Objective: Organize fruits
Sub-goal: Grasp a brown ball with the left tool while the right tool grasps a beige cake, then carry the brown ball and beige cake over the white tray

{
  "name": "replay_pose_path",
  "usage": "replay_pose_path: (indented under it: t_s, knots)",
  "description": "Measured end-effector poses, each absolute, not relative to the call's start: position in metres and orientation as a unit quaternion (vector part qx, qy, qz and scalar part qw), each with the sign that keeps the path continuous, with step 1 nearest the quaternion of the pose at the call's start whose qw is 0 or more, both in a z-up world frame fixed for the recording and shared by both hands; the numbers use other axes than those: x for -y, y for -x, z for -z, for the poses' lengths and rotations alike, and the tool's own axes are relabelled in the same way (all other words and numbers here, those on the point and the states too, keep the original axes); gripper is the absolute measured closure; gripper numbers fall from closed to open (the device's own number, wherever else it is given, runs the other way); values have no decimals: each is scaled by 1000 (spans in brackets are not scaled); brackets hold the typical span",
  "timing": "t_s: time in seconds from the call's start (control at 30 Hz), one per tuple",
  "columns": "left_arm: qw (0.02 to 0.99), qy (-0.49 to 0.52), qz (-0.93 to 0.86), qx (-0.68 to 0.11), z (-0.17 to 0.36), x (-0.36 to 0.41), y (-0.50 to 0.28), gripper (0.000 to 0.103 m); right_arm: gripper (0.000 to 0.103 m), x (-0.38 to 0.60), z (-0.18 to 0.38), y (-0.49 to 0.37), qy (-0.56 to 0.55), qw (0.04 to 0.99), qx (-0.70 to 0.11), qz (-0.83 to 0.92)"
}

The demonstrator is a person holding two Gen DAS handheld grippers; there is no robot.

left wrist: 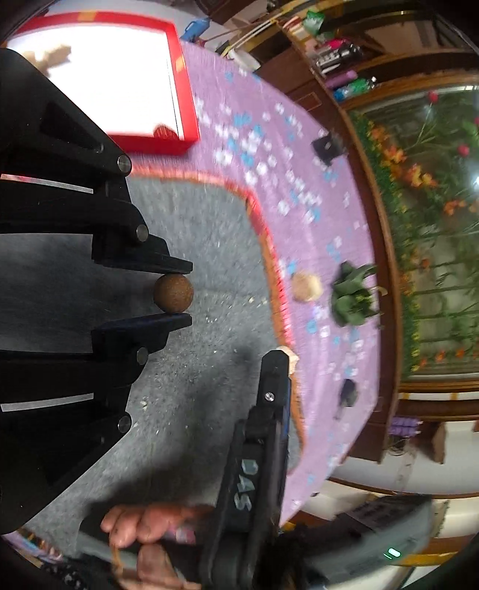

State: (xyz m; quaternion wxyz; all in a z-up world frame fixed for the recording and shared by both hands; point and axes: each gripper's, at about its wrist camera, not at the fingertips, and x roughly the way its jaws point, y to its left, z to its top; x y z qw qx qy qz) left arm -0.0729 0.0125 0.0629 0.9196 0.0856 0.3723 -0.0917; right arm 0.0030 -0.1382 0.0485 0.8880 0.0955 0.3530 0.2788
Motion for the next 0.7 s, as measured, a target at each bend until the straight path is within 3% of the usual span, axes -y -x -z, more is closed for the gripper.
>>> replay_pose_path:
  t_s: [0.3,0.7]
  knots:
    - [939,-58,55,-336,-97,-60,136,82,75,95,-60,37,23,920,-295,-256]
    - [948,8,-8,-318,-103,-141,175,82,75,27,-101,104,133,934,-226,-243]
